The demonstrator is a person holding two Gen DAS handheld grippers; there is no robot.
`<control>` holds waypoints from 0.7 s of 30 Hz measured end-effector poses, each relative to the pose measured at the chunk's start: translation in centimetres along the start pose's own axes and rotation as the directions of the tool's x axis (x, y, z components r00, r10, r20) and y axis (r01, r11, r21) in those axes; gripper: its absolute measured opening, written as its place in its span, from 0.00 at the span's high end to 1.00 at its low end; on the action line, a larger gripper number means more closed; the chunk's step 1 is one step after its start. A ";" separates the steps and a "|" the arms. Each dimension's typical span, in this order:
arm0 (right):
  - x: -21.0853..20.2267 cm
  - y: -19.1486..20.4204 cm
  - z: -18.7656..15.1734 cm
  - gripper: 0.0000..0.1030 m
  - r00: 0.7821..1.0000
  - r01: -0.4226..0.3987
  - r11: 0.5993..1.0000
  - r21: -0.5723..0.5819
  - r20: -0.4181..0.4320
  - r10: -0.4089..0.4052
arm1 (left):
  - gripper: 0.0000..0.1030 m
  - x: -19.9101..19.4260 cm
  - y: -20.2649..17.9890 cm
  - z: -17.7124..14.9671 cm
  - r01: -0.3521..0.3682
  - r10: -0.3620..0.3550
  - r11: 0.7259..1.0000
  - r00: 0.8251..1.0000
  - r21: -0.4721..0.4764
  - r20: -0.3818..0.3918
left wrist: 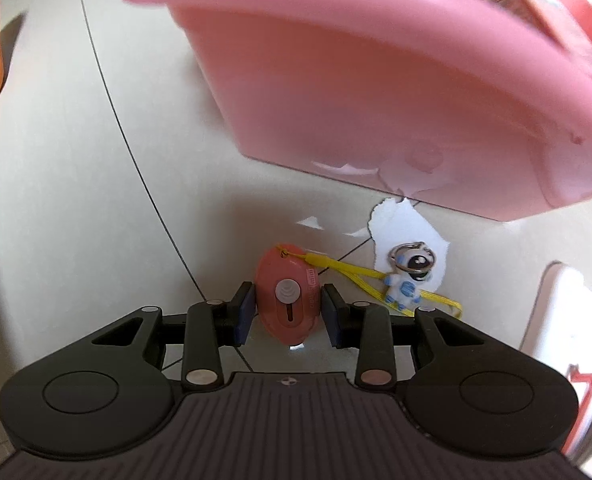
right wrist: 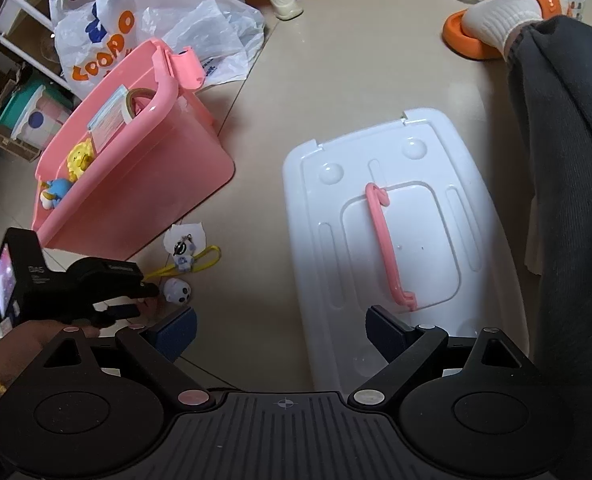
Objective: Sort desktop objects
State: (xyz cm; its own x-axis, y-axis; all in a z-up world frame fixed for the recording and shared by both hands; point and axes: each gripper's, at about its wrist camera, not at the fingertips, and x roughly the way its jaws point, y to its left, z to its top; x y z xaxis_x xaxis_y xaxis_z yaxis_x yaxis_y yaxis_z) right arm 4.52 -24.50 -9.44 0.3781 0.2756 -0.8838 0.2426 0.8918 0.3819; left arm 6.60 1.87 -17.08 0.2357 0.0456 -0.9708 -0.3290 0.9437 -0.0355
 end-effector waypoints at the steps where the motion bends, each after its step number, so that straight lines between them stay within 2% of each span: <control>1: 0.0 0.0 0.0 0.13 1.000 0.003 1.000 -0.005 0.002 -0.003 | 0.65 -0.5 0.0 -0.2 0.005 -0.005 1.000 1.000 0.007 0.007; 3: 0.0 0.2 0.0 0.13 1.000 0.011 1.000 -0.017 0.007 -0.011 | 0.65 -1.4 0.2 -0.2 0.015 -0.015 1.000 1.000 0.018 0.021; 7: -0.1 0.5 -0.2 0.13 1.000 0.022 0.999 -0.040 0.015 -0.021 | 0.65 -1.3 2.2 4.7 0.031 -0.033 0.999 0.998 0.032 0.045; 9: -0.2 0.6 -0.3 0.13 1.000 0.021 0.999 -0.049 0.020 -0.020 | 0.65 -1.4 1.0 6.5 0.030 -0.032 0.999 0.998 0.030 0.061; 12: -0.3 0.8 -0.5 0.13 0.999 0.035 0.997 -0.072 0.029 -0.033 | 0.65 -2.5 0.8 7.3 0.038 -0.040 0.999 0.996 0.034 0.084; 19: -0.6 0.5 -0.9 0.13 0.998 0.050 0.995 -0.087 0.046 -0.046 | 0.66 -7.9 1.1 7.4 0.067 -0.074 0.996 0.987 0.055 0.144; 21: -0.8 0.3 -0.9 0.13 0.998 0.053 0.995 -0.086 0.048 -0.049 | 0.80 -8.8 1.1 7.6 0.086 -0.094 0.995 0.983 0.060 0.155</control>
State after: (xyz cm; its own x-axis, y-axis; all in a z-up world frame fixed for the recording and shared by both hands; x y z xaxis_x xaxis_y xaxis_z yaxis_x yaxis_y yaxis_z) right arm 3.47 -24.10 -8.90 0.4085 0.2143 -0.8872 0.1846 0.9326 0.3102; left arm 11.11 4.97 -6.74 0.4044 0.0068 -0.9145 -0.2524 0.9620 -0.1045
